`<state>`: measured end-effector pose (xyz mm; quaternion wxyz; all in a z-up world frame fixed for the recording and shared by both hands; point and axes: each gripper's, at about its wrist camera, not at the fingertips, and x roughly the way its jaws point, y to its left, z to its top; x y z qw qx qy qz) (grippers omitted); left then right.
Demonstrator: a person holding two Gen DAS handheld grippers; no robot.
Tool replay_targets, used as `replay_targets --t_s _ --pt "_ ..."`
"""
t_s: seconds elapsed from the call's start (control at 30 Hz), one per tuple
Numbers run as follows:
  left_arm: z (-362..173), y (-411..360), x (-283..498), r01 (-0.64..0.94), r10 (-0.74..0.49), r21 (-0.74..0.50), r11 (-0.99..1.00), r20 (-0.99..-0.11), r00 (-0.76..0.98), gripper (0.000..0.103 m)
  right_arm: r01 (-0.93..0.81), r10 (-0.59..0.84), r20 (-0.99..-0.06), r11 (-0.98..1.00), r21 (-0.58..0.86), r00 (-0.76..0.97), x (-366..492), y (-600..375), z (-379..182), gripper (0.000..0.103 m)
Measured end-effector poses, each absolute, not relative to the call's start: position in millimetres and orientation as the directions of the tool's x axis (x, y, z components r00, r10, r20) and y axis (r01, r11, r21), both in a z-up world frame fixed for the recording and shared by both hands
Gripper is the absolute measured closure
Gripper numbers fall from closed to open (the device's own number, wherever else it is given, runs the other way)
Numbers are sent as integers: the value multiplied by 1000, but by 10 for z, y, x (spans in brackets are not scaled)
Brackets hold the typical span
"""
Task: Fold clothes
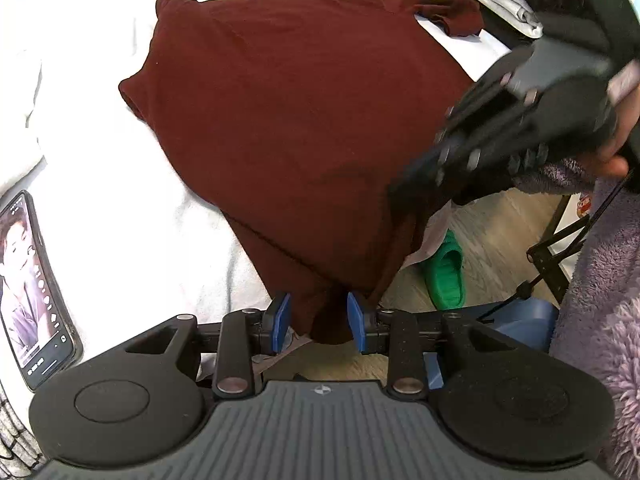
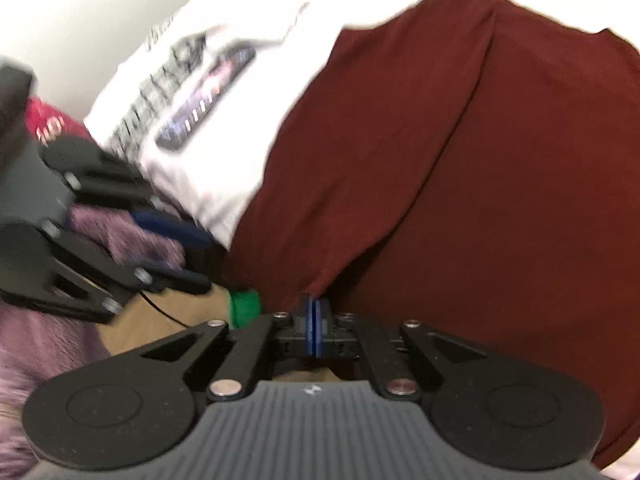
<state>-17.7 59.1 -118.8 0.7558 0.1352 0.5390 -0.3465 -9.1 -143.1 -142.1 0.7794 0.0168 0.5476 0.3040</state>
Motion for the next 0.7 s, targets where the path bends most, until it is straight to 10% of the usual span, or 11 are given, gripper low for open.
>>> replay_targets --t_s 0.7 --pt "-1407 363 -69 527 -468 -297 797 -854 227 75 -234 299 -910 943 236 287 -7 -1855 -1406 101"
